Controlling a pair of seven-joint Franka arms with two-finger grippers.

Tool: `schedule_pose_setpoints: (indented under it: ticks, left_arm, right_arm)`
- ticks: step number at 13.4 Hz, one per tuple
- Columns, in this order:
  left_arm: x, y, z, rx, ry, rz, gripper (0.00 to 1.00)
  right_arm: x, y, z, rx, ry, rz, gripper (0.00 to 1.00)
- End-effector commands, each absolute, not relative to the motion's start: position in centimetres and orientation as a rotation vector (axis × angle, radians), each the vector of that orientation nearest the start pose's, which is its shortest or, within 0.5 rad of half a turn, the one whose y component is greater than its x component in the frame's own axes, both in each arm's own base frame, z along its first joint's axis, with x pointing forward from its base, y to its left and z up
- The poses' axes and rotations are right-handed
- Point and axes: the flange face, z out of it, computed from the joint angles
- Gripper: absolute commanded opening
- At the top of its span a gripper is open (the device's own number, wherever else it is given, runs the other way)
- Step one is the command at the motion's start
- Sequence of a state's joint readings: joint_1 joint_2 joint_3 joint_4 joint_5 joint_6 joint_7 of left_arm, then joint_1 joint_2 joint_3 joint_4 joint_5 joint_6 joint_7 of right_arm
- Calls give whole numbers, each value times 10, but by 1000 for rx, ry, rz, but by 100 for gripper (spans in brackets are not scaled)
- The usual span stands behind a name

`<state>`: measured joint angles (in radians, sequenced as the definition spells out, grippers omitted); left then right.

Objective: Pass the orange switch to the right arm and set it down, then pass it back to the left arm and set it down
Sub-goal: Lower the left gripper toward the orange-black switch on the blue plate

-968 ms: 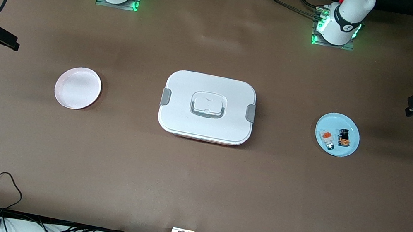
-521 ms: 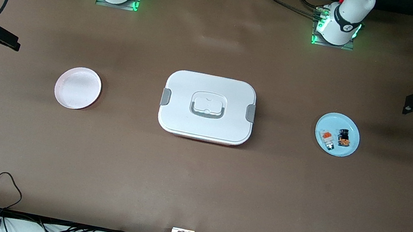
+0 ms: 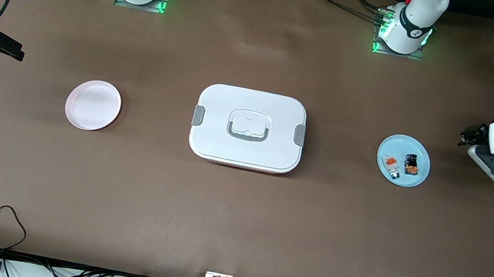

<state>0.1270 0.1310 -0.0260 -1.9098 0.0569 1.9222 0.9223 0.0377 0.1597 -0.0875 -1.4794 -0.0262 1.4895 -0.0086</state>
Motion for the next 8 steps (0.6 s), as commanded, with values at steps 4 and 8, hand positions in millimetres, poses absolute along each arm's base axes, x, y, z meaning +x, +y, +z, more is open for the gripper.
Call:
schedule_pose_setpoints:
  ticks: [4,8]
  left_arm:
    - [555,62,339,-2537,1886,146,98]
    - [540,56,295,-2416,2105,170,98]
  right_arm:
    - [586,-51,579,-2981,90,182,100]
    - [582,-43,576,-2965,57,244,100]
